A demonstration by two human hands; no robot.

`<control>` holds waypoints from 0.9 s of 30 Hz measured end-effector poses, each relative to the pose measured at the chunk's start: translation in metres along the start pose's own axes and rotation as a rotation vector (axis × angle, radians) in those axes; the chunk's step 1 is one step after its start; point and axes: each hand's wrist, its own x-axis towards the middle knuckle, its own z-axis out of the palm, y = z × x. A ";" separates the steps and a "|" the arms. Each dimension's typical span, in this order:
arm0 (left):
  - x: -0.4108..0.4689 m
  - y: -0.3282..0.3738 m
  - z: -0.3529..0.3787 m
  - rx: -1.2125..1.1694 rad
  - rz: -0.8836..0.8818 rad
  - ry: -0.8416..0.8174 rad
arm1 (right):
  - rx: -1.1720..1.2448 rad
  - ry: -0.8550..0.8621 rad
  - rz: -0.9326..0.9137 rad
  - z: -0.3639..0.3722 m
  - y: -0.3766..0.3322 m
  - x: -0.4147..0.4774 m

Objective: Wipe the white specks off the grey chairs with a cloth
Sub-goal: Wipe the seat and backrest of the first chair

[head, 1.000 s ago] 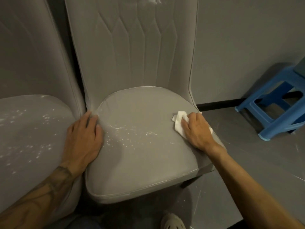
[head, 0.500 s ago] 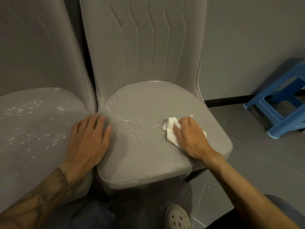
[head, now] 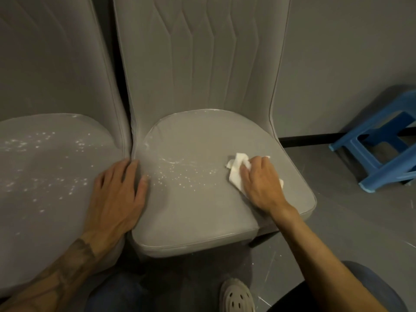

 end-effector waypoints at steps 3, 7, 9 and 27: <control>-0.001 0.001 -0.001 0.010 0.003 0.006 | -0.032 0.050 -0.042 0.007 -0.029 -0.006; -0.002 0.002 -0.003 0.021 0.015 -0.001 | 0.060 -0.016 -0.269 0.019 -0.048 -0.030; -0.002 0.002 -0.003 0.014 0.013 -0.002 | 0.011 -0.026 -0.245 0.020 -0.030 -0.008; -0.002 0.003 -0.006 0.019 -0.008 -0.031 | -0.056 -0.113 -0.142 0.041 -0.075 0.082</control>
